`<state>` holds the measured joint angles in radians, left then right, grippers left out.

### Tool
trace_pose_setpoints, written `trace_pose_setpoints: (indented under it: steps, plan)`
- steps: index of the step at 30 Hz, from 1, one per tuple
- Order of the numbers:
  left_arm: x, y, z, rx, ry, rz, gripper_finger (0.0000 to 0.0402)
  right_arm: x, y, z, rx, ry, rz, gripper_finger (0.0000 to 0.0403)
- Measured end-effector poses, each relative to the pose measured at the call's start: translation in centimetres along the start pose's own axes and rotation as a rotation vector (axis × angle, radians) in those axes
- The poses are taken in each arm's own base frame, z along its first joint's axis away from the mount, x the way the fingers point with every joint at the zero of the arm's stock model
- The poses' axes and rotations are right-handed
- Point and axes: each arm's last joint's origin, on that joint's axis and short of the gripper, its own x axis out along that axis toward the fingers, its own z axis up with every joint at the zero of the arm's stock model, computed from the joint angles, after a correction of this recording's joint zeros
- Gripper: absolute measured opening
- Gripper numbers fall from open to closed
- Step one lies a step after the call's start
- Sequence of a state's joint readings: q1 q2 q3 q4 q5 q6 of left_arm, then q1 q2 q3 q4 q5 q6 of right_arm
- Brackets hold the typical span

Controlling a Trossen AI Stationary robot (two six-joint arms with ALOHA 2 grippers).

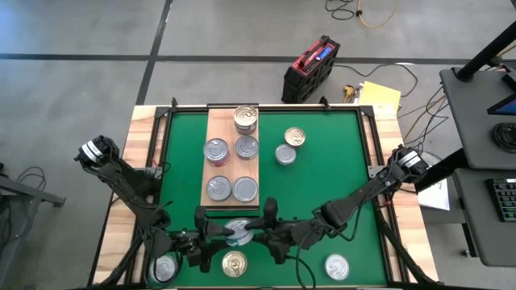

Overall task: Stack canned seafood by type on shelf
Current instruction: Stack the green and blue tuna can on top of the green and blue tuna can on the shelf

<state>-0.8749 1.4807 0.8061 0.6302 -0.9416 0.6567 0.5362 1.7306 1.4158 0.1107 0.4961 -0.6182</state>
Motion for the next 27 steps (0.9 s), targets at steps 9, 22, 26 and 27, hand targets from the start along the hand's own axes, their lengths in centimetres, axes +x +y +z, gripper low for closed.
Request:
trace_pose_setpoints:
  steps: [9,22,26,27]
  plan:
    - [-0.1,0.3,-0.3,-0.061,0.095,0.127,0.0204,0.0,-0.2,0.0,-0.01,0.023,-0.036,0.0143]
    - [-3.4,0.9,0.8,-0.079,0.033,0.087,0.0223,-1.8,-1.3,0.2,-0.12,0.115,-0.07,0.0142]
    - [-4.5,2.2,1.0,-0.133,0.001,0.083,0.0215,-1.5,-1.8,-0.2,-0.222,0.132,-0.071,0.0142]
    - [-4.8,2.6,1.0,-0.145,-0.004,0.083,0.0213,-1.4,-2.0,-0.4,-0.245,0.139,-0.074,0.0142]
